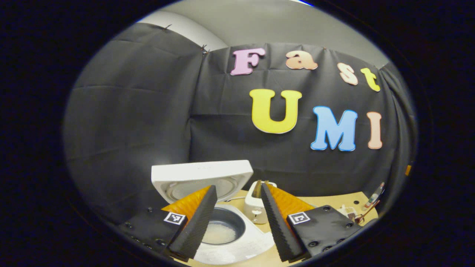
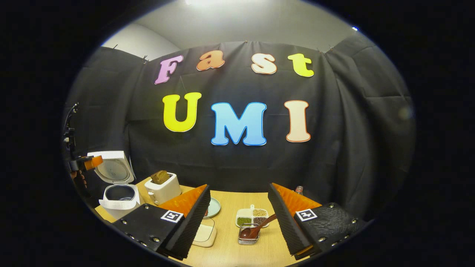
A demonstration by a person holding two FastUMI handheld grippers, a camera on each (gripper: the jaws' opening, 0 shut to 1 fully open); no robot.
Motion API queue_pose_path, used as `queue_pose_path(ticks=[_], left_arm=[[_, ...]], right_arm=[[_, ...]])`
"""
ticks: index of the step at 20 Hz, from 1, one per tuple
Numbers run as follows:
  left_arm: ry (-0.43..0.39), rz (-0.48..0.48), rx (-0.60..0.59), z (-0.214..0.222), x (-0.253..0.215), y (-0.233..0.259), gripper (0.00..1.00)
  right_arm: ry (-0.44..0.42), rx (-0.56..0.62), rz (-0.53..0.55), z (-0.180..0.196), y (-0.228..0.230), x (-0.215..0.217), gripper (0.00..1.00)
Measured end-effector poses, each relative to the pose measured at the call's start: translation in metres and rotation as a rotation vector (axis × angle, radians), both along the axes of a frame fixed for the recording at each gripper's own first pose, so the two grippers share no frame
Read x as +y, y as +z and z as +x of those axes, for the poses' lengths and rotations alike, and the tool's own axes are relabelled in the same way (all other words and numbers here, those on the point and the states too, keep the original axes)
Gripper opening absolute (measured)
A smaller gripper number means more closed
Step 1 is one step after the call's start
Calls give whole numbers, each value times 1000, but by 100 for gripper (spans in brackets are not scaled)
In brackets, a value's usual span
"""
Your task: Close the left gripper, press the button to open the rice cooker; take a wooden spoon from the chopstick holder with the right hand, scoop a spoonful of rice and pour it into the rice cooker, then put the wooden spoon back into the chopstick holder.
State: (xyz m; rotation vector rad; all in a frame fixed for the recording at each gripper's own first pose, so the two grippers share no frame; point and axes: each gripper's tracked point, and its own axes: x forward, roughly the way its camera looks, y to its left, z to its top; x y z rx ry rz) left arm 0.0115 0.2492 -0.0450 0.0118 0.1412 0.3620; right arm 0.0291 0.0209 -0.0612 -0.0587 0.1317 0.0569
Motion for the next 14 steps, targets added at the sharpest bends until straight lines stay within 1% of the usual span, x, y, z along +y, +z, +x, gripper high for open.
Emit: queue_pose_path(ticks=[1,2,4,5,8,9,10,12,14], left_arm=[[-20,10,-24,-2,-8,11,87],[-43,19,-38,-4,-22,15,84],[-83,39,-66,-7,-44,28,84],[-105,39,-72,-10,-55,31,85],[-149,28,-86,-13,-73,32,84],[-168,19,-87,-15,-80,31,94],[-183,16,-88,-16,-84,29,89],[-220,13,-95,-15,-93,31,99],[-264,-7,-104,-15,-108,33,96]], right_arm=[[-5,-3,1,-1,1,0,95],[-10,-6,1,-3,2,-2,95],[-24,-11,3,-7,4,-4,95],[-33,-17,4,-10,6,-5,95],[-65,-34,0,-17,8,-9,95],[-78,-42,0,-20,10,-12,95],[-93,-46,-1,-23,9,-14,95],[-121,-50,-1,-25,8,-20,95],[-152,-52,7,-26,6,-29,95]])
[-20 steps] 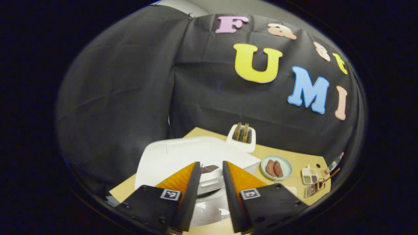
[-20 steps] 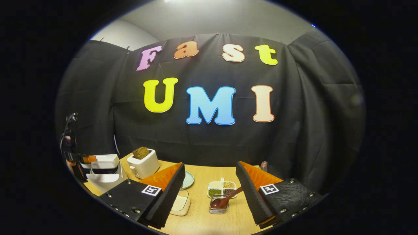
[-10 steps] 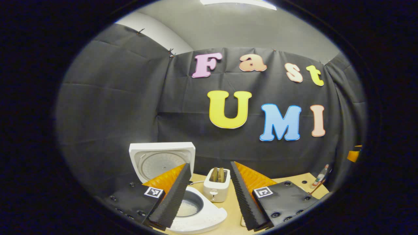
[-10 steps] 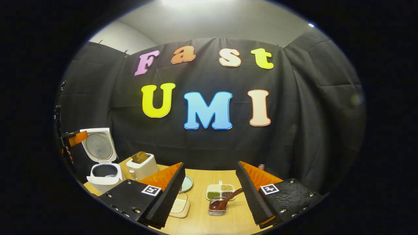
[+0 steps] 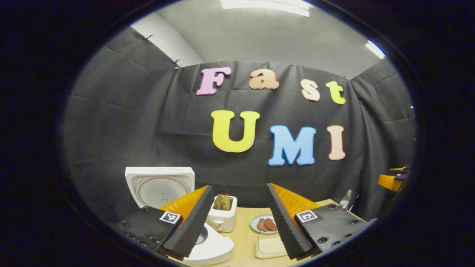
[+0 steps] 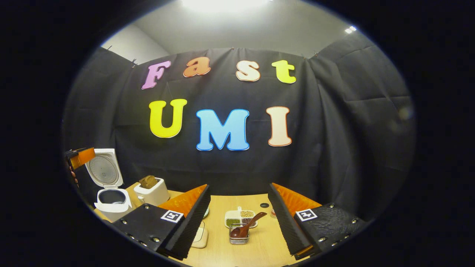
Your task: Close the left gripper, press the button to open the rice cooker; take a wooden spoon from the chopstick holder with the right hand, scoop a spoonful of rice and pour it into the rice cooker, then put the wooden spoon back into the chopstick holder.
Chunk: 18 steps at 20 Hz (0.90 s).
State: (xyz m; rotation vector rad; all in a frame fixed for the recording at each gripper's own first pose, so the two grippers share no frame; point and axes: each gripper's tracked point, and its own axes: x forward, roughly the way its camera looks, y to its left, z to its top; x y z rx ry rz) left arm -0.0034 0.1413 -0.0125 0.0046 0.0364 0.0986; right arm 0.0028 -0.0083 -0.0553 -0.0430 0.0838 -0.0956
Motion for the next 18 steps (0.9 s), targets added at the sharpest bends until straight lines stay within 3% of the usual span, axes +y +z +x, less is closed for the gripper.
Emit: queue_pose_path(ticks=[8,18], left_arm=[[-106,-6,-6,9,-47,0,97],[-71,40,46,26,-73,-17,97]], right_arm=[[-66,10,22,24,-36,-38,95],[-25,143,87,101,-151,-70,95]])
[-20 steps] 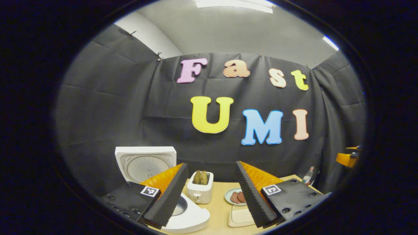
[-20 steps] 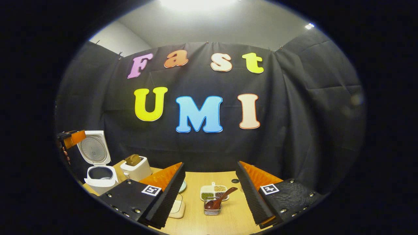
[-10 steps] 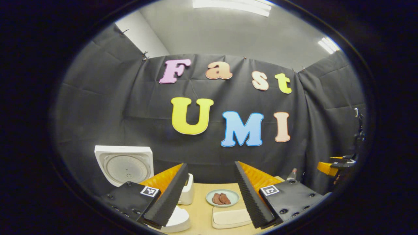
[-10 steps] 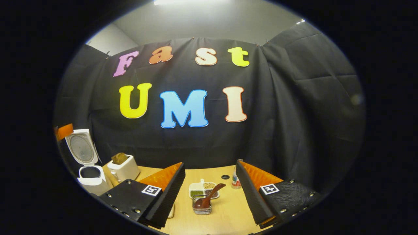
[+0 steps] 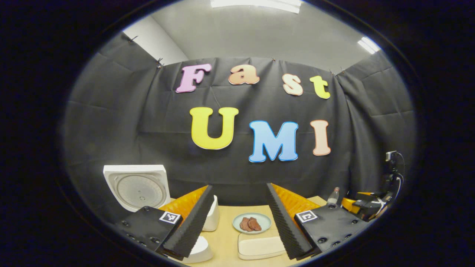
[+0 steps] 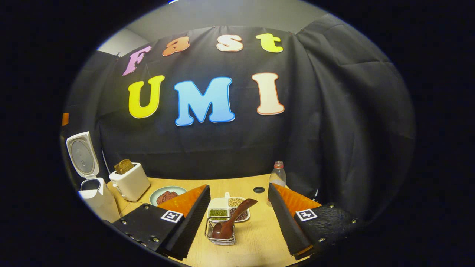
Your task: Close the left gripper, press the button to open the rice cooker; take a wooden spoon from the chopstick holder with the right hand, scoop a spoonful of rice and pour it into the rice cooker, then put the wooden spoon back into the chopstick holder.
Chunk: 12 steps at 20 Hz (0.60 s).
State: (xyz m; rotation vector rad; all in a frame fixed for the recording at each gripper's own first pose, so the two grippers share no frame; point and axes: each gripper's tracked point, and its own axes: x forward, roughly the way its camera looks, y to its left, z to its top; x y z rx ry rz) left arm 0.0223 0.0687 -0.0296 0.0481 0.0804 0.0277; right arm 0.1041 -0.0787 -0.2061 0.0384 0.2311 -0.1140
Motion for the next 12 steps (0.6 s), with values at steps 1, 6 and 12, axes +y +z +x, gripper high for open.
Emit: queue_pose_path(ticks=[1,6,12], left_arm=[[6,6,7,2,-2,-3,97],[55,29,42,18,-10,-15,98],[98,71,79,29,-18,-27,98]], right_arm=[[0,16,9,9,-13,-4,95],[1,129,94,44,-81,-14,95],[25,184,166,78,-121,-18,95]])
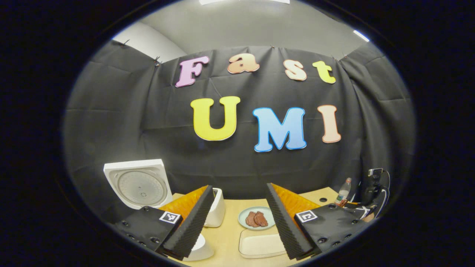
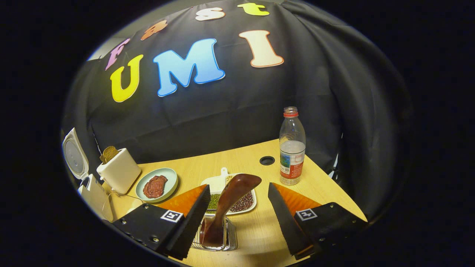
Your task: Close the left gripper, press the button to open the rice cooker; take a wooden spoon from the chopstick holder with the right hand, scoop a spoonful of rice and pour it into the rice cooker, then put the wooden spoon back into the chopstick holder.
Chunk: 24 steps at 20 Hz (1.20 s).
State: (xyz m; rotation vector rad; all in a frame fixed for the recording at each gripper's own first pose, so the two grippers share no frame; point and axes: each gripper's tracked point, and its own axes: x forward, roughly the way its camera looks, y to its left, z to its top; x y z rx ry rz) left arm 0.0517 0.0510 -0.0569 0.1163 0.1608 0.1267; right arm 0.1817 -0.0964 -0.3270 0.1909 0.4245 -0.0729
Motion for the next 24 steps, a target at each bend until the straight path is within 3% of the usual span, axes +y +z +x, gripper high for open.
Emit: queue_pose_path(ticks=[2,4,5,6,8,12,13,14,24], left_arm=[[13,14,9,4,-1,-3,97],[29,25,16,4,-2,-4,96],[36,30,18,5,-4,-5,96],[40,34,17,4,-5,-5,97],[38,41,11,3,-8,-2,96],[23,27,8,0,-7,-5,96],[17,19,2,-1,-6,-2,99],[9,11,-1,-1,-3,-1,96],[-61,-18,-45,-15,44,7,97]], right_arm=[[18,20,20,7,-10,2,94],[45,35,48,10,-14,8,86],[63,26,68,13,-11,12,74],[85,22,84,13,-10,17,70],[95,16,123,11,-7,25,28],[110,7,88,0,4,43,8],[109,-4,80,-3,11,45,8],[106,-19,82,-4,21,47,8],[76,-134,43,-40,136,81,7]])
